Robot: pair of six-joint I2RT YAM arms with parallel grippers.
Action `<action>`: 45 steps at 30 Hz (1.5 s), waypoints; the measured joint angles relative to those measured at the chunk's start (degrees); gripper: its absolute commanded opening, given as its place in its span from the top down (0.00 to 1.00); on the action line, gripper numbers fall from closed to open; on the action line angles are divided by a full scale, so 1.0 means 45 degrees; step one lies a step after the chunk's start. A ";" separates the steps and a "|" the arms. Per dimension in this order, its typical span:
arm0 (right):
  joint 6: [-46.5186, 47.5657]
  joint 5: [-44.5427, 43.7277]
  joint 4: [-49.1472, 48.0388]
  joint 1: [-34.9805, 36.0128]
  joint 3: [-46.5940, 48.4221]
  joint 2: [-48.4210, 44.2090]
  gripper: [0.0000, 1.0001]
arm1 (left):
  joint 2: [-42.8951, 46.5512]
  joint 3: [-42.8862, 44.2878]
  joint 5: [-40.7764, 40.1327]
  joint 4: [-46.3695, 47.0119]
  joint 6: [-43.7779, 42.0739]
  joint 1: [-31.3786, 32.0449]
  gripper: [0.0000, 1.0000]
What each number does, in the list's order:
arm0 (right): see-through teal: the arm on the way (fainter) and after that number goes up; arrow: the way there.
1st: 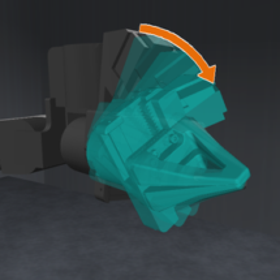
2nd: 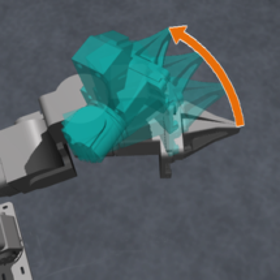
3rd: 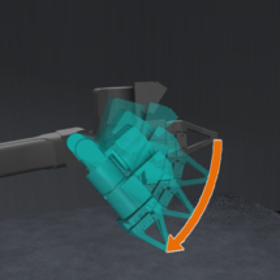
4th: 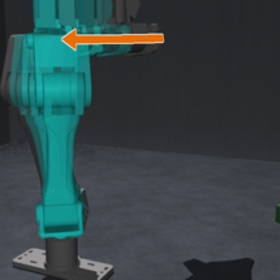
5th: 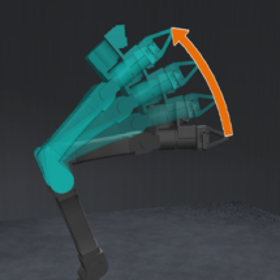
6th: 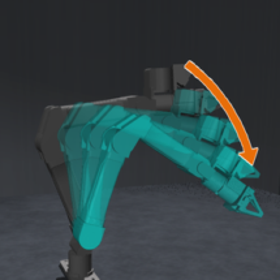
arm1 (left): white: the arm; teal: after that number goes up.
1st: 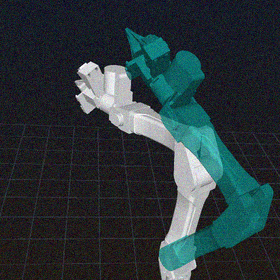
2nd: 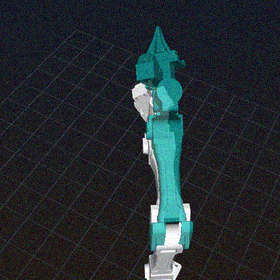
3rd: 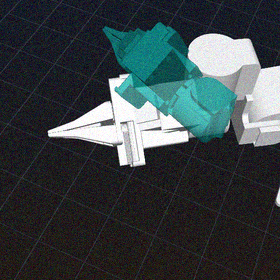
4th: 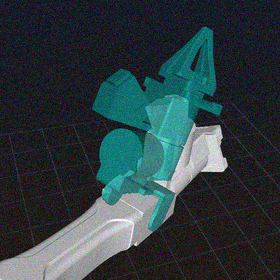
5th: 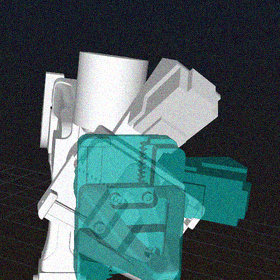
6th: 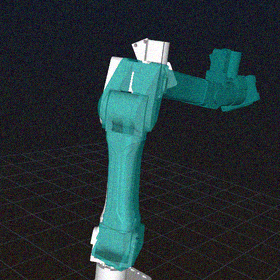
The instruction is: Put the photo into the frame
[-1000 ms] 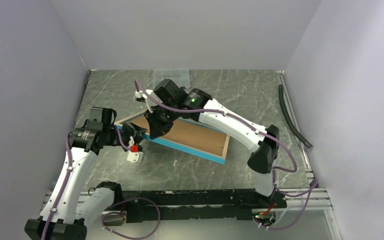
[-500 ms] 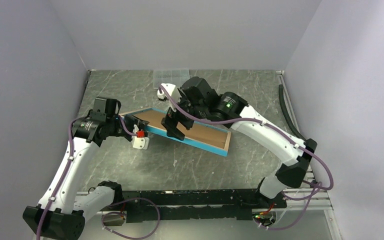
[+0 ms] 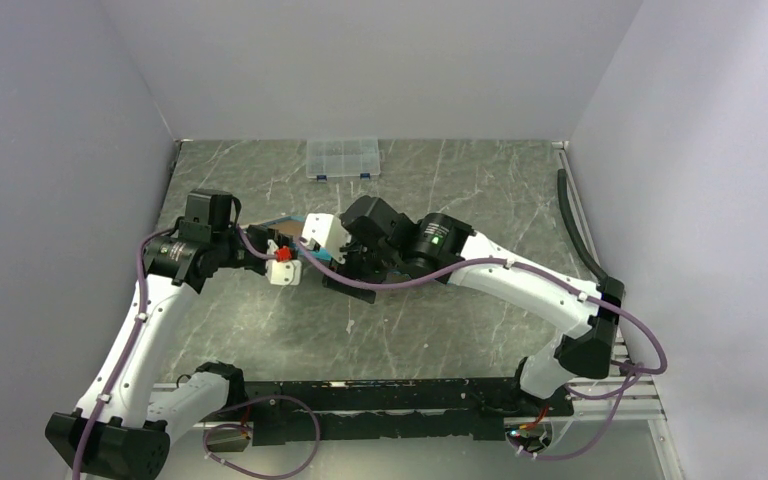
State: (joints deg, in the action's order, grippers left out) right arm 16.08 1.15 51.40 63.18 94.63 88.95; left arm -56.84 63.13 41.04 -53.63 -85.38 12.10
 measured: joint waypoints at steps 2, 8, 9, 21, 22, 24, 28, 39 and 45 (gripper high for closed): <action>0.0146 -0.0549 -0.0005 0.0136 -0.0165 0.0078 0.32 | 0.0005 0.0000 -0.0073 0.0083 0.0185 0.0000 0.83; 0.0495 -0.1744 -0.0296 0.0092 -0.0335 0.0301 0.63 | 0.0219 0.0000 -0.0233 0.0136 0.0607 0.0000 0.82; 0.0544 -0.1904 -0.0374 0.0083 -0.0335 0.0325 0.67 | 0.0287 0.0000 -0.0253 0.0131 0.0709 0.0000 0.81; 0.0903 -0.1899 -0.0126 0.0092 0.0554 0.0952 0.89 | 0.1661 -0.0189 -0.0442 0.0826 0.2953 -0.0024 0.06; 0.0811 -0.1846 0.0029 0.0063 0.0884 0.1132 0.90 | 0.1821 -0.0185 -0.0476 0.0903 0.3351 -0.0024 0.06; 0.0568 -0.1724 0.0374 0.0024 0.1598 0.1481 0.91 | 0.2059 -0.0160 -0.0612 0.1054 0.4274 -0.0029 0.06; -0.0097 -0.1311 0.1059 -0.0039 0.3075 0.2176 0.93 | 0.2443 -0.0078 -0.0908 0.1282 0.5974 -0.0053 0.06; -0.2497 0.1005 0.3060 -0.0175 0.5697 0.2618 0.95 | 0.3308 0.1515 -0.1817 0.1452 1.0030 -0.0063 0.06; -0.4080 0.3371 0.3128 -0.0967 0.6125 0.2662 0.94 | 0.3400 0.2259 -0.2380 0.1972 1.1851 -0.0063 0.06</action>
State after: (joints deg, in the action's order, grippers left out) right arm -2.28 16.32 65.47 58.83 122.19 100.92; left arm -41.54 73.30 30.33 -44.75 -32.05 11.81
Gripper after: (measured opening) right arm 0.300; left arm 0.940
